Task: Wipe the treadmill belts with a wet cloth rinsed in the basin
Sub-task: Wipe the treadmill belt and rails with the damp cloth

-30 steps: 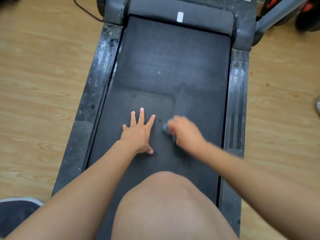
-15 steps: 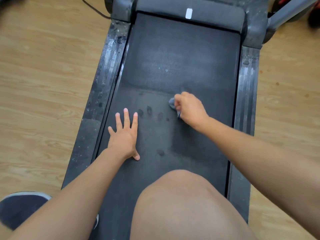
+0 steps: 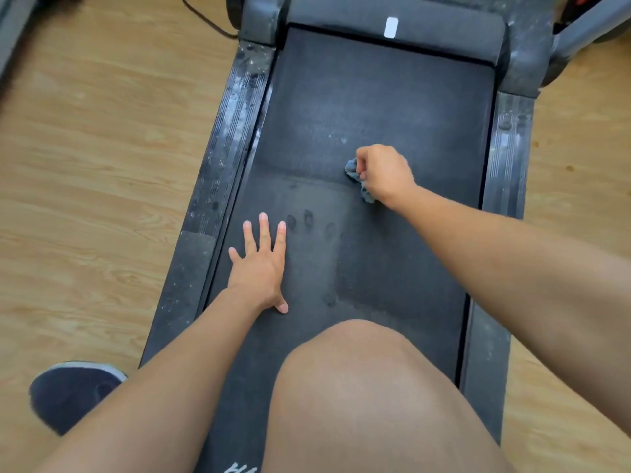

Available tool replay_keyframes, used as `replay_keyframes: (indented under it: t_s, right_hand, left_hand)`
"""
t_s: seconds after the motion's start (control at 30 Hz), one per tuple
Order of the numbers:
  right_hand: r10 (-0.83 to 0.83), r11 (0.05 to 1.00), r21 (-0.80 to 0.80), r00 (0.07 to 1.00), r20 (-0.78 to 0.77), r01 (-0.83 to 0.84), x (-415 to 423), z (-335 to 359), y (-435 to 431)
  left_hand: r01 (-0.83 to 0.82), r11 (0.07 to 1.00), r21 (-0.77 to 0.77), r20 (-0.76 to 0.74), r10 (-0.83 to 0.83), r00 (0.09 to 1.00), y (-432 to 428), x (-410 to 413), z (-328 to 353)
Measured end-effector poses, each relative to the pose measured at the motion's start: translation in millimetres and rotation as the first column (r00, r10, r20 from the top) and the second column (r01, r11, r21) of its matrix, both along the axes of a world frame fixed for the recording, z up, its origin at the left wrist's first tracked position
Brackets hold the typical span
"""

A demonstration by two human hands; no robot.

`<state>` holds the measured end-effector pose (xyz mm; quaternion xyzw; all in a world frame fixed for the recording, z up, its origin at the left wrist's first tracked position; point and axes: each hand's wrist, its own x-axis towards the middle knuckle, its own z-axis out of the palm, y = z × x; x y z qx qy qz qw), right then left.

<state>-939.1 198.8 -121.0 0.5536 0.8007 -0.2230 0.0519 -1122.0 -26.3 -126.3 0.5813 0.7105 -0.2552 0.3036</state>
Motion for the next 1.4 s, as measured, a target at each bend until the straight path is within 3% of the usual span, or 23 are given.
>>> replay_keyframes:
  t_s: [0.1,0.2,0.27,0.37,0.47,0.53,0.6,0.7,0.87,1.0,1.17,1.27,1.4]
  right_hand:
    - [0.037,0.999,-0.002,0.997,-0.069,-0.038,5,-4,-72]
    - [0.268,0.944,-0.163,0.954,-0.134,-0.288,15,-7,-182]
    - [0.336,0.909,-0.215,0.932,-0.132,-0.358,19,-5,-209]
    - [0.268,0.941,-0.171,0.951,-0.152,-0.292,12,-4,-172]
    - [0.025,0.999,-0.024,0.990,-0.136,-0.029,-8,-5,-90]
    - [-0.050,0.999,-0.007,0.995,-0.090,0.049,-23,-6,-44]
    - [-0.064,0.997,-0.039,0.997,-0.052,0.062,-33,-9,-34]
    - [-0.086,0.995,-0.050,0.989,-0.117,0.081,-27,-12,-91]
    - [0.171,0.960,-0.199,0.974,-0.150,-0.199,-20,-3,-210]
    - [0.196,0.957,-0.177,0.963,-0.184,-0.228,-15,-4,-169]
    - [-0.140,0.990,-0.017,0.981,-0.137,0.139,-29,-18,-40]
    - [-0.127,0.992,0.011,0.986,-0.104,0.129,-41,-18,-13]
    - [-0.004,1.000,0.026,0.993,-0.114,0.007,-39,-15,-87]
  left_hand:
    - [0.016,1.000,0.008,-0.015,-0.016,1.000,-1,2,2]
    - [0.011,1.000,0.007,-0.033,-0.011,0.999,-2,3,7]
    - [0.006,0.999,0.043,-0.036,-0.004,0.999,-1,3,7]
    - [-0.034,0.999,0.039,-0.005,0.034,0.999,-4,3,10]
    - [-0.024,0.998,0.060,-0.012,0.024,1.000,-3,2,7]
    - [-0.018,0.998,0.066,-0.002,0.019,1.000,-2,0,5]
    - [-0.015,0.998,0.066,-0.011,0.015,1.000,-6,-1,4]
    - [-0.014,0.997,0.076,0.009,0.013,1.000,-8,-1,1]
    - [-0.042,0.984,0.173,0.096,0.026,0.995,-14,-15,6]
    - [-0.066,0.965,0.254,0.050,0.055,0.997,-46,-24,1]
    - [-0.112,0.967,0.230,0.094,0.093,0.991,-61,-20,-11]
    - [-0.111,0.971,0.210,0.089,0.094,0.992,-55,-16,-8]
    - [-0.095,0.976,0.196,0.102,0.076,0.992,-58,-16,-6]
